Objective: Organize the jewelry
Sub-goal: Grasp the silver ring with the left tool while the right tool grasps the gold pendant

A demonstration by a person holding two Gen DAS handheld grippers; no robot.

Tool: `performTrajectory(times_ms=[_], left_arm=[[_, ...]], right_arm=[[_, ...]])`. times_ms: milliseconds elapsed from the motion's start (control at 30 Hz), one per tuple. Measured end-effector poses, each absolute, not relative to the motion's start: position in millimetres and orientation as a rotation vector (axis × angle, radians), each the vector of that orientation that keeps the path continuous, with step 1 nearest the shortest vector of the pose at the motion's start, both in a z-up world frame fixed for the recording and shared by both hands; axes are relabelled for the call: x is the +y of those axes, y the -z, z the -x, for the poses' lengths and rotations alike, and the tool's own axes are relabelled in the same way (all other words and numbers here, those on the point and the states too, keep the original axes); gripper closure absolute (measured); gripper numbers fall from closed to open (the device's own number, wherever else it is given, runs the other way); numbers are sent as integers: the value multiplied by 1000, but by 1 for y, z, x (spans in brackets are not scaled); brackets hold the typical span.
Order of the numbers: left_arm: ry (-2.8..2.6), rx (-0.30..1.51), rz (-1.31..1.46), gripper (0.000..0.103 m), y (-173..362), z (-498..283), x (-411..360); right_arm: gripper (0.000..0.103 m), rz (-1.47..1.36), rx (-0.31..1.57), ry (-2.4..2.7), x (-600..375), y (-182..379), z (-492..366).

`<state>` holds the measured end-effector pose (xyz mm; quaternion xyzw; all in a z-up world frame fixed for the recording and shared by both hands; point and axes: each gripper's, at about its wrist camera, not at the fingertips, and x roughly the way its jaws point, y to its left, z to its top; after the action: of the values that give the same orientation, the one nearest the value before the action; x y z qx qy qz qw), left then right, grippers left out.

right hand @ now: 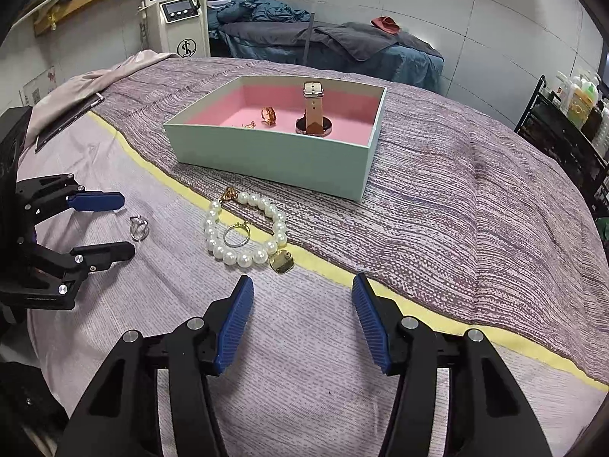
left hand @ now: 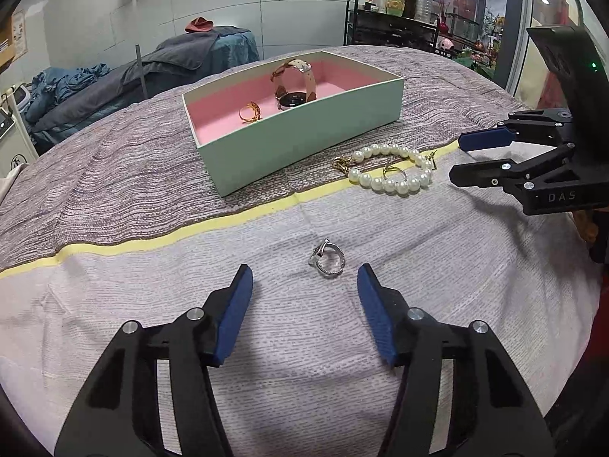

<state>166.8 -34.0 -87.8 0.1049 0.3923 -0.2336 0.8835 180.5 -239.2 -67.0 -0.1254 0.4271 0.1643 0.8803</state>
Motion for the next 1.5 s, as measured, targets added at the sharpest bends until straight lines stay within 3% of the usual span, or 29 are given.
performTrajectory(times_ms=[733,900,1500], left_arm=[[528,821,-222,75,86,-176,-50],[537,821,-228,79,86,-175,-52],[553,811,-235,82,84,-171,-52]], right_arm=[[78,316,915,-391,-219,73,-198],[89,325,917,-403,-214,74,-196],[89,246,918,-382,-222,70,-192]])
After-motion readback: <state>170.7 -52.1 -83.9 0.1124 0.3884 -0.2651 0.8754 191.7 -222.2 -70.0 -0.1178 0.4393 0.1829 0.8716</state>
